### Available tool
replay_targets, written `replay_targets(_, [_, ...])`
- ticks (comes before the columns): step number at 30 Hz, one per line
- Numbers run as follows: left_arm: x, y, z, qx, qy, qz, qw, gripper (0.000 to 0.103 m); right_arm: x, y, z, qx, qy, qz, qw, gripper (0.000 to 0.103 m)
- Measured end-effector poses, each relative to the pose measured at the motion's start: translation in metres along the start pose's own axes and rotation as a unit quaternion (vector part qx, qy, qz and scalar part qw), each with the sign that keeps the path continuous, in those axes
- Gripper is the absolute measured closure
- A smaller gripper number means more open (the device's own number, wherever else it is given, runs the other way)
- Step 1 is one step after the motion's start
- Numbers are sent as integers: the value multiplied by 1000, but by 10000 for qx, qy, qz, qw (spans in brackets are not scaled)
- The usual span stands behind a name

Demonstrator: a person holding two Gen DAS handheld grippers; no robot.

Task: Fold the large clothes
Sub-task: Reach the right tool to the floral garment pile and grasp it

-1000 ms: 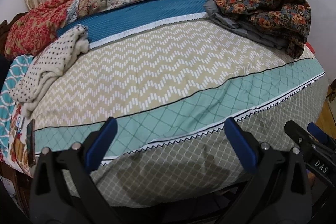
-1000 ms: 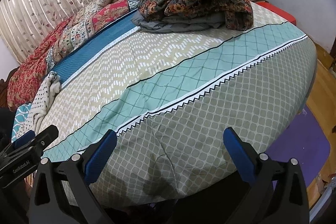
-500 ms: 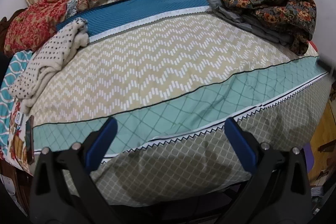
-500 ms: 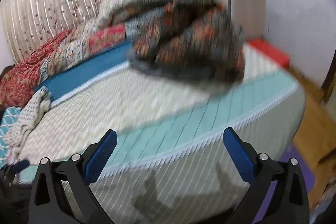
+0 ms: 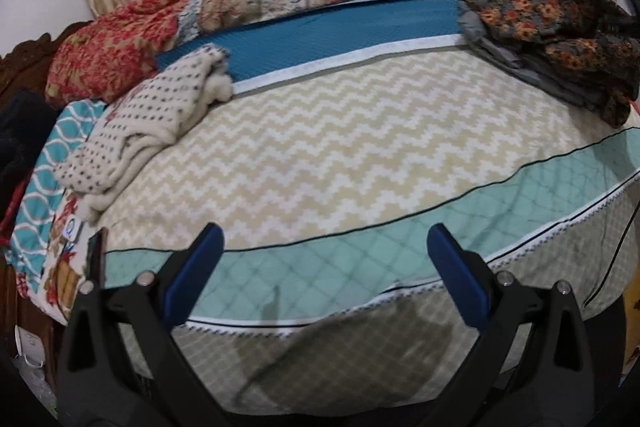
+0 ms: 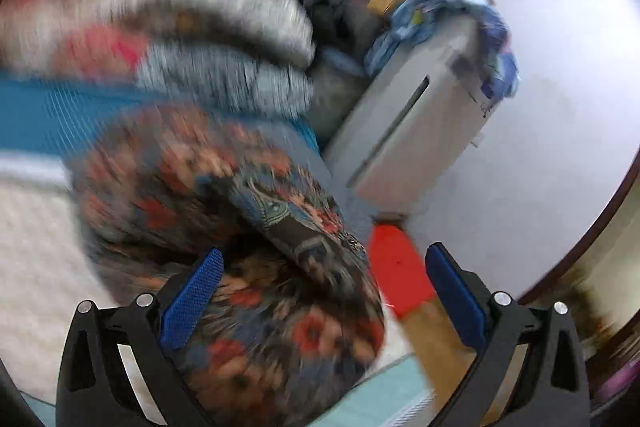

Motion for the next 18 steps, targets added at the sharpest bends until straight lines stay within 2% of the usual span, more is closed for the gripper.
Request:
replay_targets(1, [-2,0,6,29,-32,13,10000,5,1,8,3,-55,-125,62,9999,91])
replay_targets(2, [-4,0,14,70,-75,12,9999,5,3,15,4,-34,-244,179,9995,48])
replay_targets(3, [-6,0,21,112,-106,-1,9999,5,2,19,2,155,-105,258,9995,38])
replay_targets(6, [-9,1,38,201,-195,-67,9996,5,19,0,-16,1096,989,161,9889,32])
replay_targets(8, [-8,3,52,259,-325,-80,9991,5,36,-30,-22,1841,1473,-22,9718,31])
replay_targets(13, [-1,-2,77,215,-700,-204,9971,5,78,-110,-12,3052,1611,-505,9372,31])
replay_targets(16, [4,-7,89,153,-881,-349,9954,5,100,-171,-2,3946,1577,-841,9013,31])
replay_targets(18, [7,-9,94,122,-977,-418,9943,5,113,-208,2,4650,1606,-1055,8642,31])
Point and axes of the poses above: each gripper's, at about its wrist camera, not at the fingertips, and y roughly the way its jaws point, z to its left, x to its top, the point moved 5 cm from there along y, roughly the way its jaws point, and after that the axes turned 2 degrees about -z, right-handed, at the moved point
